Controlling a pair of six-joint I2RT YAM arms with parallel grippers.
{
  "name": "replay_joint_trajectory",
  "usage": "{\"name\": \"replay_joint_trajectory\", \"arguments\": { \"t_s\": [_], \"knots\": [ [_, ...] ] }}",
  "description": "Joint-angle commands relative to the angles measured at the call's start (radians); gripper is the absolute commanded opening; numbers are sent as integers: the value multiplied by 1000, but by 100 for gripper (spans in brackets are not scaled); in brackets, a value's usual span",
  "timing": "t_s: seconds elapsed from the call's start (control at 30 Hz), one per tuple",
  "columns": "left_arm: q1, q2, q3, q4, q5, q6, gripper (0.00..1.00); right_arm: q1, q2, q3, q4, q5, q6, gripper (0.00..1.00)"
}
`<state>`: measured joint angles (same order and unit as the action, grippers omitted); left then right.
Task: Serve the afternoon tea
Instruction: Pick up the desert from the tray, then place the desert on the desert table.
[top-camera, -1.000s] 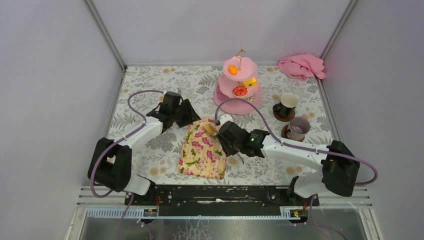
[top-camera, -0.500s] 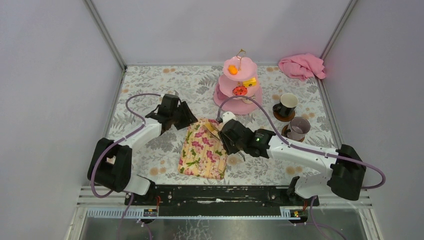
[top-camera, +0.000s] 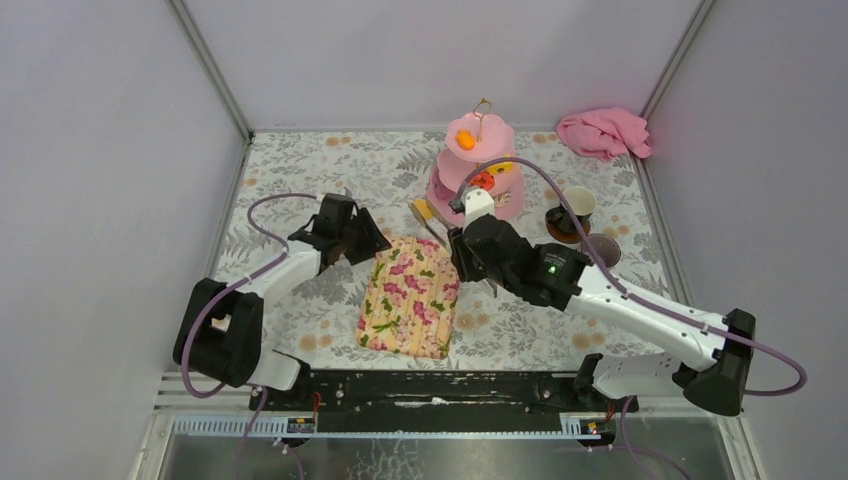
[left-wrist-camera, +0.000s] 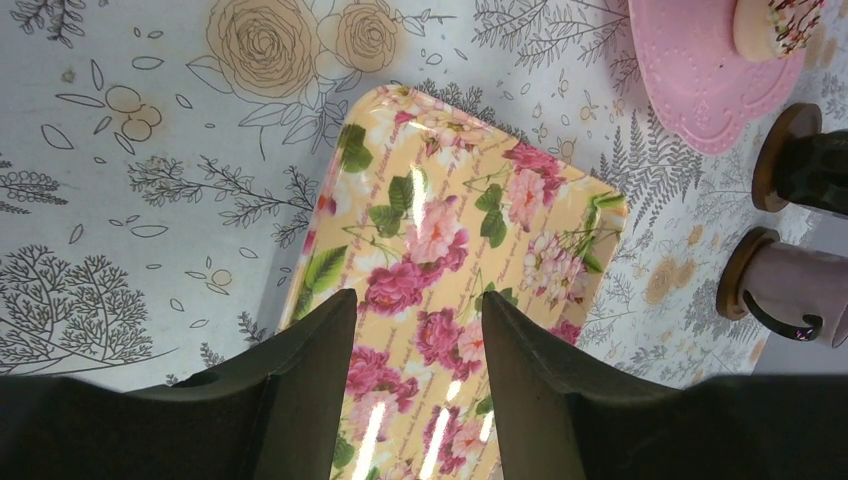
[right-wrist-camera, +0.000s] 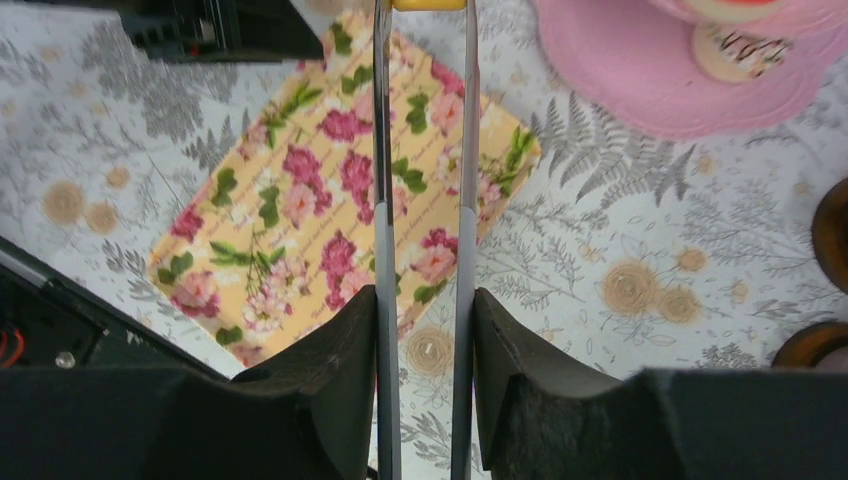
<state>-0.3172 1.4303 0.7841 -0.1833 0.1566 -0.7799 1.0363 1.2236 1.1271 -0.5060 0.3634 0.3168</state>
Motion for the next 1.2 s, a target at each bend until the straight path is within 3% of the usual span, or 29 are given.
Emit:
{"name": "replay_joint_trajectory", "arguments": {
  "t_s": [0.0, 0.57, 1.17],
  "knots": [
    [13, -36, -11, 43, -24, -10, 57, 2, -53, 126, -22, 121, -10, 0],
    [17, -74, -30, 58, 2, -28, 57, -14, -42, 337, -145, 373, -37, 1],
    [17, -77, -20, 60, 17, -19, 57, -213, 70, 386, -121, 311, -57, 2]
  ]
}}
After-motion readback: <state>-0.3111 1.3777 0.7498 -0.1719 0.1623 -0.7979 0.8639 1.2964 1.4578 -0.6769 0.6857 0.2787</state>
